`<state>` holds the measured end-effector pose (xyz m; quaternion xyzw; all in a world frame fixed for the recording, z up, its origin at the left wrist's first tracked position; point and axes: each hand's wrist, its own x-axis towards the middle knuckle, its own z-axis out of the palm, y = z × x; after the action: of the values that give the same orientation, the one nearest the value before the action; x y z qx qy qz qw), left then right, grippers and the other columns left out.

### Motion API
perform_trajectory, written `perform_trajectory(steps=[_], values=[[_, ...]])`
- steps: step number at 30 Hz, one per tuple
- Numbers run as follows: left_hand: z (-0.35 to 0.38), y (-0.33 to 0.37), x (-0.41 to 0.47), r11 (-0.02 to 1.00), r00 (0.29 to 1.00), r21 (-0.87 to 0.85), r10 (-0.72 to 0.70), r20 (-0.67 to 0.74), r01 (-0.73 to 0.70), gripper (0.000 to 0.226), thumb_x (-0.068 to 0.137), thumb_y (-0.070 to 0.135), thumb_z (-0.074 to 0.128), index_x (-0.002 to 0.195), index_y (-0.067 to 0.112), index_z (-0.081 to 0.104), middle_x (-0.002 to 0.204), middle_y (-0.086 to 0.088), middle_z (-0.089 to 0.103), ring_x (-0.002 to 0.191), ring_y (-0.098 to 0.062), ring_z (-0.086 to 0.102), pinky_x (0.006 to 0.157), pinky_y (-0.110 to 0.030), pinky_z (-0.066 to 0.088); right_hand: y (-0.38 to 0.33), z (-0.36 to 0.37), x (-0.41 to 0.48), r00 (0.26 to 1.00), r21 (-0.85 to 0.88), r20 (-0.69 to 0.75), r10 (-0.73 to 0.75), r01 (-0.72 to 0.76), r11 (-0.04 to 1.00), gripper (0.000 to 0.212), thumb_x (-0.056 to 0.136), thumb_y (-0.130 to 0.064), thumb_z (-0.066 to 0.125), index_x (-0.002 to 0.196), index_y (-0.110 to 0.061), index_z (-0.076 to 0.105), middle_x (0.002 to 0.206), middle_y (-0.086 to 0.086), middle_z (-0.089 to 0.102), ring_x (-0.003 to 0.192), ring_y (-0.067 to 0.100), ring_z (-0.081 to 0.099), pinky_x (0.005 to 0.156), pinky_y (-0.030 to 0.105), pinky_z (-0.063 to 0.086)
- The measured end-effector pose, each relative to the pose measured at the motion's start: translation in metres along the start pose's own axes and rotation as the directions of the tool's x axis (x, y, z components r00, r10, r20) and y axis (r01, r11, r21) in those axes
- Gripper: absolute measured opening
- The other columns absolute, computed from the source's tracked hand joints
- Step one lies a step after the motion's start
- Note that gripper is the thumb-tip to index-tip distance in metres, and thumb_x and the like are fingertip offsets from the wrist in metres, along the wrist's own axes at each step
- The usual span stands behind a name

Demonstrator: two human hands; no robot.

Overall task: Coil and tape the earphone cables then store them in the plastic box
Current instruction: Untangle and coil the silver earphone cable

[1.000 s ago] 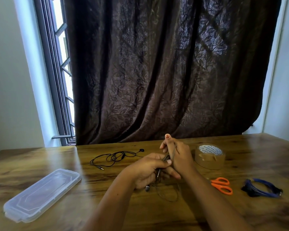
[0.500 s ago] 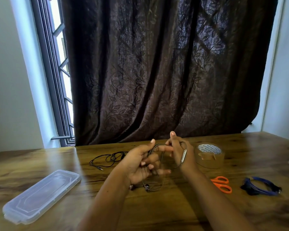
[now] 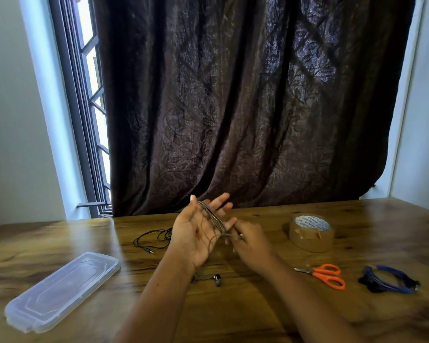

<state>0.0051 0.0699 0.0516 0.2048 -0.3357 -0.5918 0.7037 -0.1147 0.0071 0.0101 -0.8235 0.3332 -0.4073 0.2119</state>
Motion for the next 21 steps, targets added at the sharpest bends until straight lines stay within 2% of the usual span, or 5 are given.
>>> perform_trajectory(steps=[4, 8, 13, 15, 21], values=[[-0.002, -0.004, 0.002, 0.998, 0.998, 0.016, 0.053, -0.045, -0.053, 0.057, 0.102, 0.040, 0.024, 0.142, 0.001, 0.031, 0.121, -0.013, 0.066, 0.110, -0.024, 0.064, 0.095, -0.044, 0.049, -0.004, 0.001, -0.002, 0.993, -0.111, 0.092, -0.073, 0.083, 0.990, 0.021, 0.088, -0.027, 0.041, 0.086, -0.020, 0.061, 0.084, 0.004, 0.068, 0.073, 0.019, 0.062, 0.066, 0.042, 0.051], [-0.003, -0.006, 0.001, 0.976, 0.993, 0.208, 0.078, -0.085, -0.059, 0.053, 0.102, 0.039, 0.023, 0.127, 0.003, 0.053, 0.121, -0.005, 0.067, 0.116, -0.019, 0.060, 0.112, -0.043, 0.033, -0.006, -0.005, -0.003, 0.984, -0.274, 0.158, -0.089, 0.130, 0.953, 0.018, 0.095, -0.028, 0.047, 0.091, -0.022, 0.063, 0.092, 0.000, 0.066, 0.081, 0.018, 0.060, 0.069, 0.041, 0.050], [0.002, -0.008, -0.003, 0.937, 0.991, 0.341, 0.106, -0.084, -0.071, 0.058, 0.102, 0.038, 0.023, 0.095, 0.015, 0.076, 0.114, -0.007, 0.070, 0.113, -0.020, 0.061, 0.102, -0.035, 0.041, -0.010, -0.015, -0.004, 0.979, -0.377, 0.125, -0.161, 0.196, 0.905, 0.017, 0.095, -0.031, 0.050, 0.096, -0.024, 0.066, 0.094, -0.005, 0.066, 0.081, 0.011, 0.059, 0.069, 0.033, 0.050], [0.002, -0.007, -0.003, 0.914, 0.987, 0.395, 0.136, -0.089, -0.090, 0.064, 0.102, 0.037, 0.022, 0.075, 0.028, 0.079, 0.096, -0.003, 0.075, 0.108, -0.023, 0.062, 0.095, -0.037, 0.045, -0.013, -0.017, -0.005, 0.978, -0.345, 0.087, -0.192, 0.210, 0.915, 0.019, 0.094, -0.034, 0.052, 0.099, -0.025, 0.068, 0.093, -0.007, 0.067, 0.078, 0.006, 0.057, 0.067, 0.029, 0.049], [-0.015, -0.015, 0.002, 0.808, 0.989, 0.587, 0.049, -0.137, 0.041, 0.047, 0.099, 0.047, 0.030, 0.095, 0.021, 0.069, 0.089, -0.003, 0.071, 0.083, -0.013, 0.065, 0.078, -0.031, 0.046, -0.025, -0.017, -0.003, 0.978, 0.138, -0.101, -0.181, 0.194, 0.971, 0.017, 0.091, -0.012, 0.060, 0.097, -0.022, 0.073, 0.083, -0.012, 0.071, 0.076, 0.001, 0.066, 0.066, 0.018, 0.052]])
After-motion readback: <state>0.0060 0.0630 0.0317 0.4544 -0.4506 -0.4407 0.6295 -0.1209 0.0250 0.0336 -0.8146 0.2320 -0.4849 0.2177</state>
